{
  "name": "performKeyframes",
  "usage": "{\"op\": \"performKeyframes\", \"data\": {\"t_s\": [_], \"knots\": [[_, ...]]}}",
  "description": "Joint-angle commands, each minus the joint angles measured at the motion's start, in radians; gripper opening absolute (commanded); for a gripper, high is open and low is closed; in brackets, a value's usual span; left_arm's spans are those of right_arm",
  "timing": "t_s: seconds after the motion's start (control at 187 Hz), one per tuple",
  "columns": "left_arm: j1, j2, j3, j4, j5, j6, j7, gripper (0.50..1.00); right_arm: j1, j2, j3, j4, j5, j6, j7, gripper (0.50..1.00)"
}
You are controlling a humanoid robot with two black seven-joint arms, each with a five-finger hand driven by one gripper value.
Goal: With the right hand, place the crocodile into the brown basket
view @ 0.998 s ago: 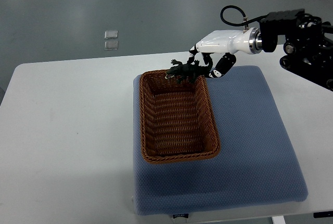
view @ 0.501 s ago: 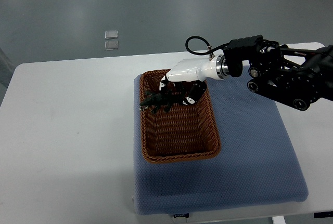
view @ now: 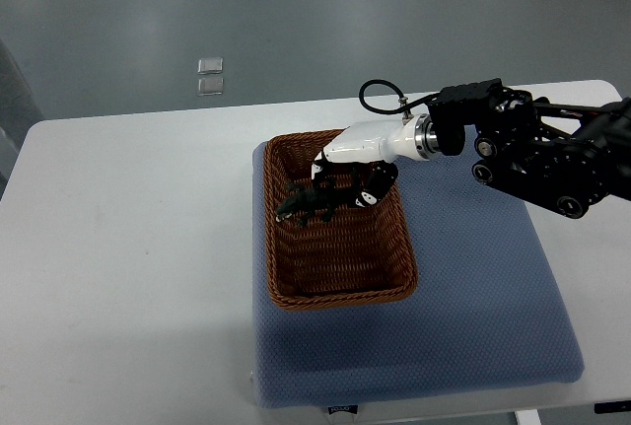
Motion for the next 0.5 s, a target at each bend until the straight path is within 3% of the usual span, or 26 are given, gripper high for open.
{"op": "performKeyframes", "data": {"t_s": [0.0,0.283,0.357,0.496], "knots": [[0.001,0.000,0.000,0.000,0.000,0.000,0.000,1.000,0.004,-0.004,0.001,0.000,0.002,0.001,0.000,0.819],[-0.001,0.000,0.001,0.000,0.000,0.000,0.000,1.000,0.005,-0.019,0.016,0.000,0.015,0.001,0.000,0.862],[0.001,0.000,0.000,0.000,0.000,0.000,0.000,1.000,0.010,-0.038,0.027,0.000,0.022,-0.005,0.005,0.905],[0.001,0.000,0.001,0.000,0.000,0.000,0.000,1.000,-0.006,-0.078,0.105,-0.001,0.080,-0.011,0.008,0.913]]}}
